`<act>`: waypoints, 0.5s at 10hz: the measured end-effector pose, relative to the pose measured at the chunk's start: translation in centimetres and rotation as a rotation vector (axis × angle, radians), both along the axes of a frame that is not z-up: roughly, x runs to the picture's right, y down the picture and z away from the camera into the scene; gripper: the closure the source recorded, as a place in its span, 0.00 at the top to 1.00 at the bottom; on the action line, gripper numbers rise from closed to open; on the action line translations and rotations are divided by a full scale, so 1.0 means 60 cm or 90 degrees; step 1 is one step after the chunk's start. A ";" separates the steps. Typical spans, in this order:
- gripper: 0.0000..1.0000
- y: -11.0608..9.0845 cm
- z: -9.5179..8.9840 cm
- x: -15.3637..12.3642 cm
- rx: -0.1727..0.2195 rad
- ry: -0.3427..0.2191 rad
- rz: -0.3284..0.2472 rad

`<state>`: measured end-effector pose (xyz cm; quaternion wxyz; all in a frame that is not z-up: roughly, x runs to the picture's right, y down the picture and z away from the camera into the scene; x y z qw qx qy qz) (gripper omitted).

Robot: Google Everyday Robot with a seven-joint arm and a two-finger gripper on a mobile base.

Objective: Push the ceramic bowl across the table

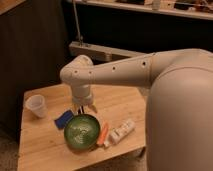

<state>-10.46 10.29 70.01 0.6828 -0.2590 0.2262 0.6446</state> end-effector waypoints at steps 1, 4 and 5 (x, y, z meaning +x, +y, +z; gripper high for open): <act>0.65 0.010 -0.011 0.005 0.017 -0.006 0.010; 0.65 0.077 -0.054 0.044 0.062 -0.058 0.063; 0.65 0.110 -0.059 0.059 0.065 -0.078 0.084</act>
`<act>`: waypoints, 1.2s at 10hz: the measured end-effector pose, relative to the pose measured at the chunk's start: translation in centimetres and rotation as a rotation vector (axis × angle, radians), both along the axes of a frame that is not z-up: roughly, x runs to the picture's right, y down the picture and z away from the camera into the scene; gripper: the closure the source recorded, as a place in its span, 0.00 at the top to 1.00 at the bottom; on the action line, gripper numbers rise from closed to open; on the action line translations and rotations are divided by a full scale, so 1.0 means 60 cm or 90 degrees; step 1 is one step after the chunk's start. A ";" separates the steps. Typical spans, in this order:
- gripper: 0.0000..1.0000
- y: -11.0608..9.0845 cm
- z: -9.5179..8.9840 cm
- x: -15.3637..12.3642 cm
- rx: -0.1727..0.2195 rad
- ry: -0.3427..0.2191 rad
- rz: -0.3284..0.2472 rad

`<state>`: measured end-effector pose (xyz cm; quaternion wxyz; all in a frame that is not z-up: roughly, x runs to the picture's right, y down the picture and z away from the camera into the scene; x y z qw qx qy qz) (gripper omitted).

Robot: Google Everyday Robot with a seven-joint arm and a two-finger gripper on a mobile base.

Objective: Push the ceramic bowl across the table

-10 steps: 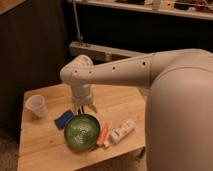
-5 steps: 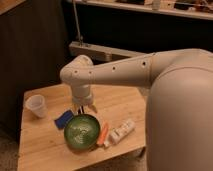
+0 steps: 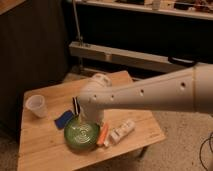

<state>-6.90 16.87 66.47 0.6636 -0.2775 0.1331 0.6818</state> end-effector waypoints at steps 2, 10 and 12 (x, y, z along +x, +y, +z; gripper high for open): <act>0.65 0.039 0.027 0.011 -0.030 -0.015 0.007; 0.65 0.106 0.082 -0.033 -0.108 -0.051 -0.008; 0.57 0.079 0.039 -0.049 -0.095 -0.047 -0.027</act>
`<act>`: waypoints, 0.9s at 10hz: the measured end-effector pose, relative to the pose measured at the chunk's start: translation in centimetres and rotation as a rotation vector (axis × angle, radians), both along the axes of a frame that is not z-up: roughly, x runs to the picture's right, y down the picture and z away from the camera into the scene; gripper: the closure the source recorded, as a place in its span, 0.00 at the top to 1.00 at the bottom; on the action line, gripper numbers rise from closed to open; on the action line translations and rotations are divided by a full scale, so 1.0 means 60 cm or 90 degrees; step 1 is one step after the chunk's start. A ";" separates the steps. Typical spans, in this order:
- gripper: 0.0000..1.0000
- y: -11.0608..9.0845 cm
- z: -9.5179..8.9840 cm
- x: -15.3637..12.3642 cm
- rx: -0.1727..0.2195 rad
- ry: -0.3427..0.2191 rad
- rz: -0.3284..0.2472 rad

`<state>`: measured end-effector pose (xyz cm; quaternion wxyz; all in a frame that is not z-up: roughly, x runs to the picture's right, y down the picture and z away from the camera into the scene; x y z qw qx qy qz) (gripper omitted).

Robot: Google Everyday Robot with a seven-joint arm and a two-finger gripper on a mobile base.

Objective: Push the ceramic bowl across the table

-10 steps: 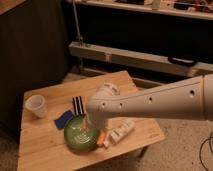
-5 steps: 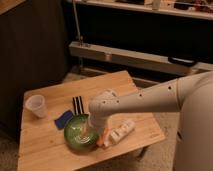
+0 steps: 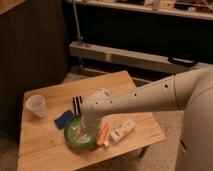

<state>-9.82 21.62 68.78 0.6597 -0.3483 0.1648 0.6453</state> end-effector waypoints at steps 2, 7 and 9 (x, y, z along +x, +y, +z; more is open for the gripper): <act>0.35 -0.031 -0.021 -0.011 0.015 0.006 -0.011; 0.00 -0.026 0.049 -0.025 0.065 0.027 -0.036; 0.00 -0.028 0.106 -0.016 0.103 0.037 -0.041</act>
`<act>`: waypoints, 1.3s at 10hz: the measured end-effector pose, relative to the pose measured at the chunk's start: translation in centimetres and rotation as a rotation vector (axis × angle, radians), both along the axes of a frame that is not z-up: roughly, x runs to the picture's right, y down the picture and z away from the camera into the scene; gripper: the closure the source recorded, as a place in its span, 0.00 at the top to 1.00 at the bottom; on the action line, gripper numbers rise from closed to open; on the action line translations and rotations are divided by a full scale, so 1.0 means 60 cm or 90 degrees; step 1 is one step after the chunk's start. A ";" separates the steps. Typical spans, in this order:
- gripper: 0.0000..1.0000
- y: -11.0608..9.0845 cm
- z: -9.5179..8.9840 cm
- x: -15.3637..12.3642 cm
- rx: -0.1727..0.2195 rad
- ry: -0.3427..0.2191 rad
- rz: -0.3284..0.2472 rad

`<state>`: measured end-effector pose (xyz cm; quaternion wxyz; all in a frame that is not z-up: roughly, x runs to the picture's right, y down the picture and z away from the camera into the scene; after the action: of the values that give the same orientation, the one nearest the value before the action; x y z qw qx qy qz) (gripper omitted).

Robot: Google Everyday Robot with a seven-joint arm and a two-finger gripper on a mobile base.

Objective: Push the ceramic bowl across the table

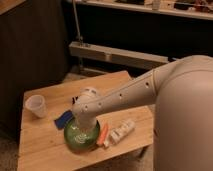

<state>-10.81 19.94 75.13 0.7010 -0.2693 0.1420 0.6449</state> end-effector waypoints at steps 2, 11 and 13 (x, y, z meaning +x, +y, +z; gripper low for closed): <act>0.00 -0.023 0.026 0.008 0.039 -0.003 0.000; 0.00 -0.046 0.090 -0.007 -0.009 0.005 0.013; 0.00 -0.044 0.103 -0.013 -0.015 -0.004 0.015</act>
<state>-11.57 17.33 81.32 0.6904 -0.2812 0.1441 0.6508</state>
